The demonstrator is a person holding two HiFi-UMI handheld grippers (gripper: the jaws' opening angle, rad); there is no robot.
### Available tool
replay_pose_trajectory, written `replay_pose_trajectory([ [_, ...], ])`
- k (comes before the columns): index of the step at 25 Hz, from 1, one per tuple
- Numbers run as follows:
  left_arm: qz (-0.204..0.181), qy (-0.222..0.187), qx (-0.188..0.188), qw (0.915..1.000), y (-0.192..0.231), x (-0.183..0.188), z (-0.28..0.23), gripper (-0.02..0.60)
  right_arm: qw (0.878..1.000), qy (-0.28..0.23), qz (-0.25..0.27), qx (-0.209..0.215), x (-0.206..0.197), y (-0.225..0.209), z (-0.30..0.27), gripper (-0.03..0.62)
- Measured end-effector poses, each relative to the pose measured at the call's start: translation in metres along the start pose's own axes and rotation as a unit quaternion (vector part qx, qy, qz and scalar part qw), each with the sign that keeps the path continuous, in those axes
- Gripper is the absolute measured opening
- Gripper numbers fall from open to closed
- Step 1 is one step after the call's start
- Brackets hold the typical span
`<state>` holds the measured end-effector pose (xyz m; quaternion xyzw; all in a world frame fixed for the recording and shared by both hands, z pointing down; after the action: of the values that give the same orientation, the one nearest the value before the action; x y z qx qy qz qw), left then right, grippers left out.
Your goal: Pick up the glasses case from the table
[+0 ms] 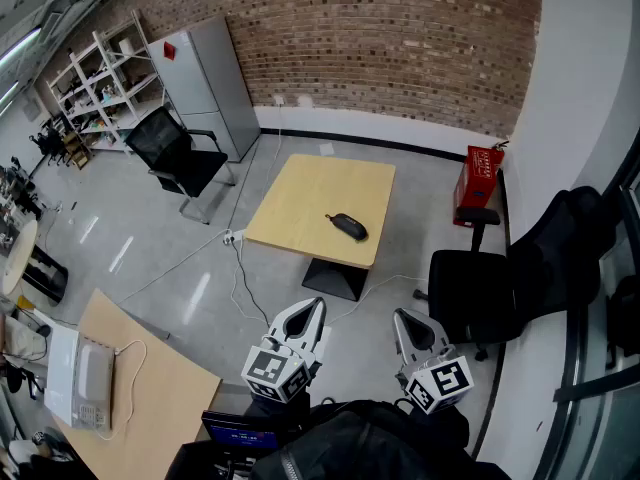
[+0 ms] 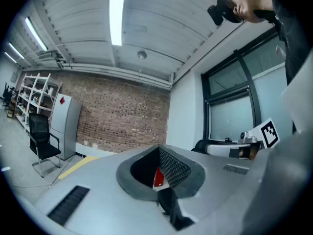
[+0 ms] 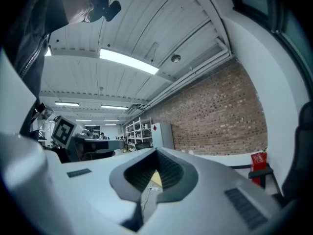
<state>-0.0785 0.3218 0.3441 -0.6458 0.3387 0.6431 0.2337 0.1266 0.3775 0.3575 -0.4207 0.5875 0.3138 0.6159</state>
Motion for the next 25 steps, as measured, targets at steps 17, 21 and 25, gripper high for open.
replay_pose_trajectory([
  [17, -0.003, 0.019, 0.005, 0.9998, -0.03, -0.023, -0.019, 0.0, 0.999, 0.024, -0.03, 0.032, -0.023, -0.029, 0.013, 0.005],
  [21, -0.014, 0.024, 0.0, 0.9996, -0.036, -0.025, -0.028, 0.0, 0.998, 0.017, -0.046, 0.036, -0.024, -0.037, 0.01, 0.005],
  [25, -0.015, 0.033, -0.004, 0.9993, -0.032, -0.028, -0.036, 0.0, 0.998, 0.023, -0.055, 0.036, -0.029, -0.042, 0.0, 0.005],
])
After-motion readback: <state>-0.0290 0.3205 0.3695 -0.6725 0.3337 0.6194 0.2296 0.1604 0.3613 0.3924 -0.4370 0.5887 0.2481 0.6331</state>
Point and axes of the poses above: the fingertips, and each gripper's own axes: z backward along the fingers, y to its left, x out of its top, the point moved 6 cm from there along z, backward along the fingers, and after that the axes turned 2 degrees about y, right-handed, at the moved point
